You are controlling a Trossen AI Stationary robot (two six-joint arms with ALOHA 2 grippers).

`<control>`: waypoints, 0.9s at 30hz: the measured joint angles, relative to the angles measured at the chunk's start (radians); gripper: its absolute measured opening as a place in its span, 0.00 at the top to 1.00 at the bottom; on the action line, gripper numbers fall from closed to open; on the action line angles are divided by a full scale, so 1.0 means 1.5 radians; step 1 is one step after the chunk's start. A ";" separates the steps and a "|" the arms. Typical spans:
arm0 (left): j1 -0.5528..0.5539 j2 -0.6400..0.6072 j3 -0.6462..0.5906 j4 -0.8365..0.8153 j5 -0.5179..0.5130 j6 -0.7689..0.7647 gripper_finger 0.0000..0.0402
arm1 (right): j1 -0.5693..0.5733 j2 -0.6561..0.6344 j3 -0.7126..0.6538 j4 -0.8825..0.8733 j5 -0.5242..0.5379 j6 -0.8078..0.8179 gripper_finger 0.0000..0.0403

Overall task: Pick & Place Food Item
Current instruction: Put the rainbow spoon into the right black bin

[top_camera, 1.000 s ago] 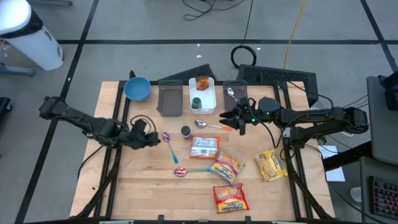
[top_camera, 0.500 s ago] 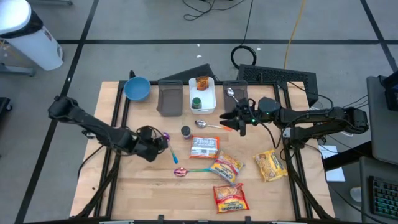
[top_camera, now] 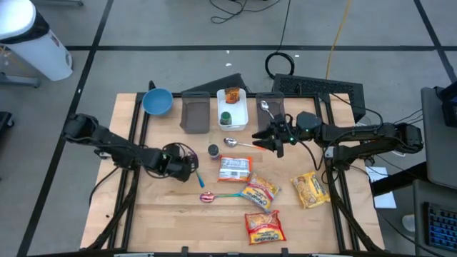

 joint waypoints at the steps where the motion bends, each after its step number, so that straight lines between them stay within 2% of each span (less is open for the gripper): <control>1: 0.006 0.000 0.000 0.000 0.000 0.014 0.63 | 0.000 0.000 0.000 0.000 0.000 0.000 0.51; 16: 0.091 0.000 0.000 -0.030 0.019 0.144 0.63 | 0.000 0.000 0.000 0.000 0.000 0.000 0.51; 27: 0.130 0.000 0.000 -0.038 0.030 0.202 0.63 | 0.000 0.000 0.000 0.000 0.000 0.000 0.51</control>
